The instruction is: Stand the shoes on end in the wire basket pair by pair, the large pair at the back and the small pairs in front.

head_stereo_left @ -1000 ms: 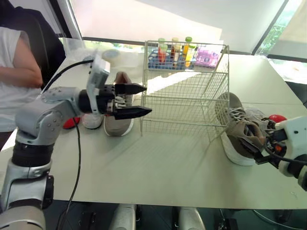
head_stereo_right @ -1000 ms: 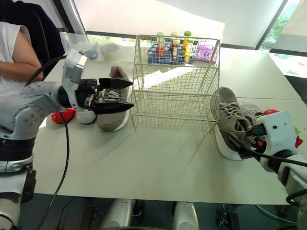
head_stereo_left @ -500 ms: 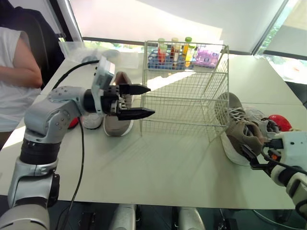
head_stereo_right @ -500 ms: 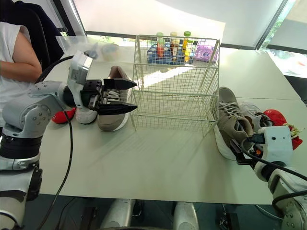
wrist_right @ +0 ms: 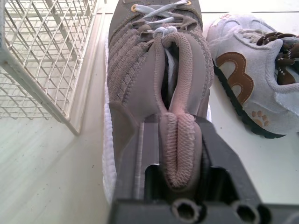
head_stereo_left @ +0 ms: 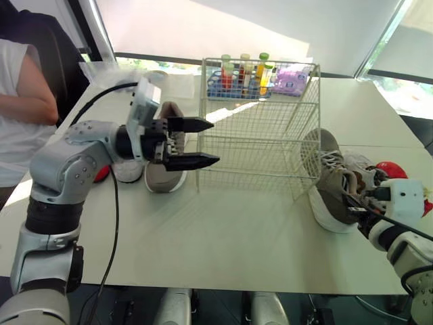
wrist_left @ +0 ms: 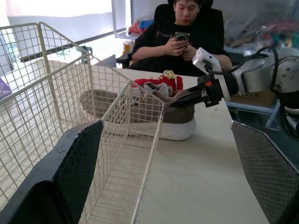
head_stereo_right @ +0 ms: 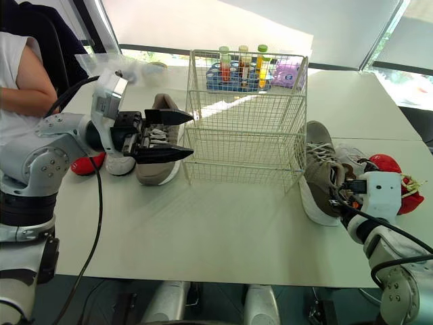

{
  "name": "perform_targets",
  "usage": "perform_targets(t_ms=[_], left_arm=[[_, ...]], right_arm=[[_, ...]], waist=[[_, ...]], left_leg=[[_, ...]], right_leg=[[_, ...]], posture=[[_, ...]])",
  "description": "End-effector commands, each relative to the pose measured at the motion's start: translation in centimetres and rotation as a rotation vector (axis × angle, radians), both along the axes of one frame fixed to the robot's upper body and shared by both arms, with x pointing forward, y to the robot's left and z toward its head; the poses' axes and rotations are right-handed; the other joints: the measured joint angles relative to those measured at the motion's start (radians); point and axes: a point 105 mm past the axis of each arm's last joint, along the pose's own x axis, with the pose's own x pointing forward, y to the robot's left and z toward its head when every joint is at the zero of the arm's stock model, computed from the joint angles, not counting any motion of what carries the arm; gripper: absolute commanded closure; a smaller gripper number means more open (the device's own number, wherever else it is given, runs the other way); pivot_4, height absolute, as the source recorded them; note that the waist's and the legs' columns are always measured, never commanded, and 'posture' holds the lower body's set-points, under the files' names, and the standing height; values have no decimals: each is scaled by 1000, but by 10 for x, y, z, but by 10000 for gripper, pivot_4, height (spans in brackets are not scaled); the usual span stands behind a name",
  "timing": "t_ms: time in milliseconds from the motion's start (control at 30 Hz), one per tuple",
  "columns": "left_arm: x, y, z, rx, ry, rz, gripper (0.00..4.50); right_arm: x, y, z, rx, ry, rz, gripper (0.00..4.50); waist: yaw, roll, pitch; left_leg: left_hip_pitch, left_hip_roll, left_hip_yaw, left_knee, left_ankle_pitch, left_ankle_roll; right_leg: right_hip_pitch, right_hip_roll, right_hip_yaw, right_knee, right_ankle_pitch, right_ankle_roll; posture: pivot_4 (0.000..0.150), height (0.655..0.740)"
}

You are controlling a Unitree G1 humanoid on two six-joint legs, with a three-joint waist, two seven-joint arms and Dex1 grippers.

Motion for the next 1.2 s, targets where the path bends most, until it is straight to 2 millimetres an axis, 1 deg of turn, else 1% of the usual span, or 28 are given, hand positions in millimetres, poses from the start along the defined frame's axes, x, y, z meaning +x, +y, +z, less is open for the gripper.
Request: perform_targets(t_ms=[33,100,167,233,333,467,533,667,700,733,833,933,1000,1067,1133,1200], left_arm=[[-3,-5,14,-16,-62,-29,0],[-2,-8,15,-10,-68,-51,0],[0,-10,16,-8,-74,-63,0],[3,-12,19,-12,-78,-74,0],[5,-15,20,-11,-88,-98,0],[8,-17,25,-28,-95,-112,0],[9,-16,28,-46,-88,-112,0],[22,-7,38,-86,-62,-68,0],[26,-2,43,-95,-57,-51,0],[29,4,47,-104,-47,-38,0],[38,23,61,-130,-15,8,0],[43,37,75,-141,-6,42,0],[45,47,86,-171,0,63,0],[43,53,94,-183,-1,68,0],[39,57,103,-213,7,60,0],[37,60,107,-225,13,63,0]], right_arm=[[-4,-3,10,-10,-43,-32,43318],[-4,-2,20,-21,-81,-41,43321],[-3,0,36,-33,-139,-35,43321],[-1,-1,56,-60,-201,-39,43321],[0,-8,96,-84,-319,-71,43321],[0,-11,130,-107,-411,-86,43321],[1,-9,146,-134,-451,-64,43321],[-3,8,196,-274,-584,117,43321],[-7,18,209,-328,-623,210,43321],[-10,27,217,-368,-644,296,43321],[-16,52,235,-494,-677,531,43321],[-17,70,242,-597,-708,702,43321],[-15,81,244,-652,-728,799,43321],[-8,89,242,-716,-740,873,43321],[0,95,239,-793,-748,921,43321],[3,103,240,-814,-784,973,43321]], waist=[[1,0,0],[1,0,0],[1,1,1],[0,2,1],[-2,4,2],[2,4,1],[2,3,1],[-1,5,2],[-1,4,2],[-1,5,2],[-8,4,2],[-18,4,2],[-23,4,2],[-25,3,2],[-25,3,2],[-25,3,2]], left_leg=[[0,0,0,0,0,0],[0,0,0,0,0,0],[-1,0,0,0,0,0],[-2,0,1,0,0,0],[-4,1,2,0,0,0],[-8,2,1,0,1,-1],[-9,2,1,-1,1,-1],[-11,0,3,1,1,-1],[-10,0,3,1,1,-1],[-10,0,3,1,1,-1],[-10,1,3,1,1,-1],[-10,1,3,0,1,-1],[-10,1,3,1,1,-1],[-10,1,3,2,1,-1],[-10,1,4,2,1,-1],[-11,1,4,3,1,-1]], right_leg=[[0,0,0,0,0,0],[0,0,0,0,0,0],[-2,0,0,0,0,-1],[-3,0,0,0,1,-1],[-5,0,1,0,1,-1],[-9,3,0,2,1,-1],[-9,3,-1,2,2,-1],[-11,2,0,2,3,2],[-11,2,0,2,3,3],[-11,2,0,2,3,3],[-11,4,0,2,3,3],[-12,4,0,2,3,3],[-12,4,0,2,3,3],[-12,4,0,2,5,5],[-12,4,1,2,5,5],[-12,4,1,2,5,5]], posture=[[1500,7400],[1500,7400],[1500,7400],[1500,7400],[1500,7400],[1500,7400],[1500,7400],[1500,7400],[1500,7400],[1500,7400],[1500,7400],[1500,7400],[1500,7400],[1500,7400],[1500,7400],[1500,7400]])
